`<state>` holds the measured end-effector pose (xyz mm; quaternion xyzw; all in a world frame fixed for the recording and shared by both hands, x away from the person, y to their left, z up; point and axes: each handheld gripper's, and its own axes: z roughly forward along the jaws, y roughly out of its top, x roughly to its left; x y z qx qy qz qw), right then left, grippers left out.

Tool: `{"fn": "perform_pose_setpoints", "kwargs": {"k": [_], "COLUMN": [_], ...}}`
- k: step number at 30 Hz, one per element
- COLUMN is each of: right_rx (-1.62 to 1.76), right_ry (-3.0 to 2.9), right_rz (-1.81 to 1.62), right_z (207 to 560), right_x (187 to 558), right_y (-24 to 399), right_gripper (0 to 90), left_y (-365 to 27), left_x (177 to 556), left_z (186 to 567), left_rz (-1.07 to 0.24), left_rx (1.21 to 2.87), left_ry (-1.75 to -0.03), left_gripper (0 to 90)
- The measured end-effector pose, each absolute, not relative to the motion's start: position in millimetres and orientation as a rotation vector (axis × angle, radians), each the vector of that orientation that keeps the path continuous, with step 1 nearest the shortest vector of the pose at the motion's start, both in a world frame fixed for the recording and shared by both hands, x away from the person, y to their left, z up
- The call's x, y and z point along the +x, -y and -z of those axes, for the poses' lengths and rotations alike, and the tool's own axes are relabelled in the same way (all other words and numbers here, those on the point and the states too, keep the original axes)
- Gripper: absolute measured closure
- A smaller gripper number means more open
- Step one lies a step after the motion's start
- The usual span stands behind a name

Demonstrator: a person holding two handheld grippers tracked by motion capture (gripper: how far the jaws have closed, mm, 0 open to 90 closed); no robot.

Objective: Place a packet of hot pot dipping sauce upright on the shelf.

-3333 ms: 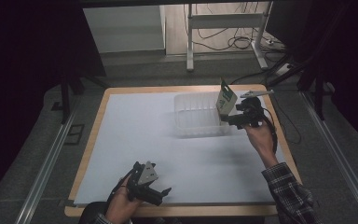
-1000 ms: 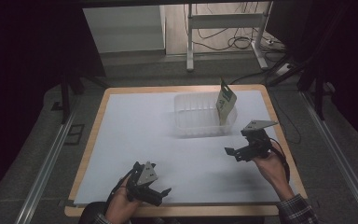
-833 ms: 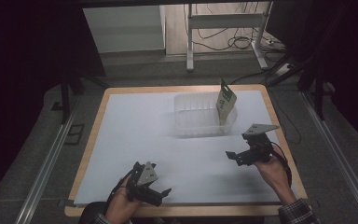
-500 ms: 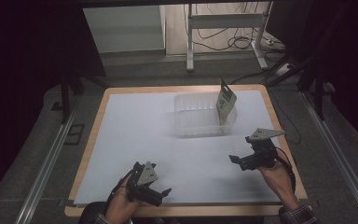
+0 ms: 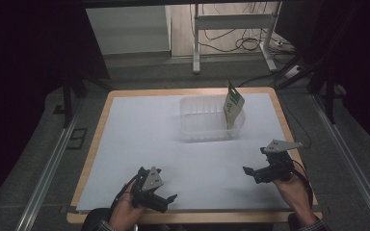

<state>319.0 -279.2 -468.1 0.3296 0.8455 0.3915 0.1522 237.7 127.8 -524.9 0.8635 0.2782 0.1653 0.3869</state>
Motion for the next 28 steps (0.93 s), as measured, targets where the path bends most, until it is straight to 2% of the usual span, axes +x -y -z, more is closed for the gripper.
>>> {"fn": "perform_pose_setpoints", "kwargs": {"k": [15,28], "right_rx": [0.979,1.027], "right_ry": [-2.417,-2.447], "right_rz": [-1.047,-1.011], "right_z": [478,488], "right_x": [297,293], "right_y": [296,308], "right_gripper": [0.0,0.0], "left_y": [-128,-128], "left_x": [238,238], "left_z": [526,526], "left_rz": [-0.412,-0.415], "left_rx": [2.203,2.205], "left_ry": [-0.708,-0.712], "left_gripper": [1.5,1.5]}}
